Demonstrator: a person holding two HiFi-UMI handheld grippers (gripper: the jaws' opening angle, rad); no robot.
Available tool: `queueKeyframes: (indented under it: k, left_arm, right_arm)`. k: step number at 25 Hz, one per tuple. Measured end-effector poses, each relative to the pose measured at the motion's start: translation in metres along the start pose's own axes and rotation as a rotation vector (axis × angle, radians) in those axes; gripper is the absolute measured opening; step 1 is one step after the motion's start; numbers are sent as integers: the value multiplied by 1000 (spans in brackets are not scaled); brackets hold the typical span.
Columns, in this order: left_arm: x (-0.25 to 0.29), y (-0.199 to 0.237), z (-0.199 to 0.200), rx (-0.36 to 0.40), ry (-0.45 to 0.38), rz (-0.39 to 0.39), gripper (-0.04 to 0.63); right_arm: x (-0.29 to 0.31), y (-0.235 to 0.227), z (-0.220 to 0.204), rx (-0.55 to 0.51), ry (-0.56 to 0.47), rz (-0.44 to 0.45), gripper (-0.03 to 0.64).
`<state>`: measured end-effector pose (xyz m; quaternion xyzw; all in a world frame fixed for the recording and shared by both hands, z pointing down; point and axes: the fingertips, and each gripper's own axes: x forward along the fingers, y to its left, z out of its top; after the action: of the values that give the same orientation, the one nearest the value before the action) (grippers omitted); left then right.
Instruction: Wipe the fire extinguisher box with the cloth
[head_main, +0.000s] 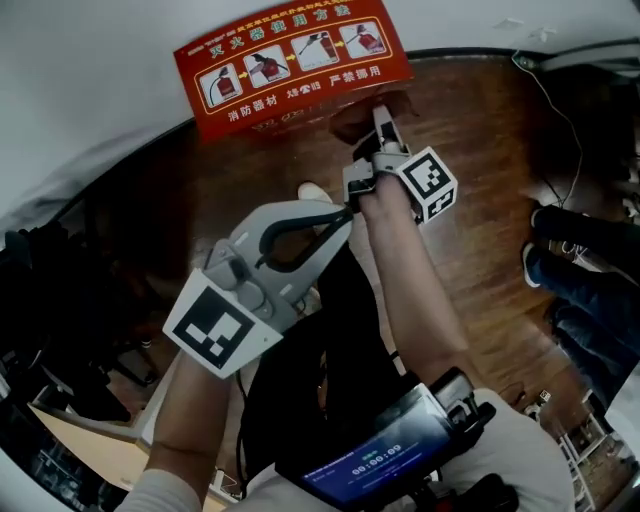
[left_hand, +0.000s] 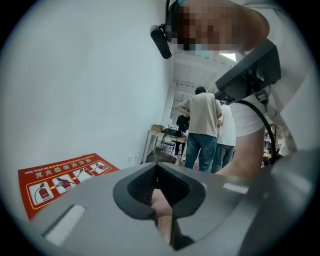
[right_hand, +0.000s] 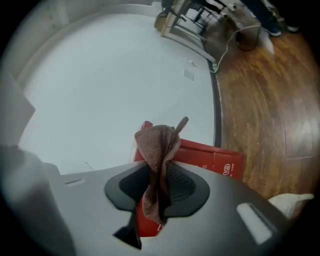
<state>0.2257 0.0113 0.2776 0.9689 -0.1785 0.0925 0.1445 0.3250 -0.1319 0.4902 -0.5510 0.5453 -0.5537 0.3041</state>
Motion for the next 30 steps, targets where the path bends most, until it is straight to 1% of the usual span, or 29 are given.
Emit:
queueKeyframes:
  k: [1, 5, 7, 9, 11, 18, 25, 30]
  left_arm:
    - [0, 2, -2, 1, -5, -6, 0]
    - [3, 13, -14, 4, -12, -22, 0]
    - [4, 16, -23, 3, -4, -27, 0]
    - [6, 19, -30, 10, 13, -29, 0]
    - [6, 22, -33, -2, 11, -27, 0]
    - [5, 35, -54, -37, 29, -27, 0]
    - [5, 58, -82, -90, 33, -20, 0]
    - [5, 79, -101, -95, 27, -20, 0]
  right_arm:
    - [4, -1, -2, 22, -16, 5, 94]
    - [23, -3, -8, 62, -25, 36, 94]
    - [26, -13, -10, 76, -24, 25, 94]
    - [32, -21, -13, 66, -13, 10, 94]
    - [37, -29, -16, 63, -7, -1, 94]
    - [54, -81, -37, 48, 6, -118, 94]
    - [76, -154, -53, 44, 23, -228, 94]
    - [95, -206, -59, 62, 19, -280, 94]
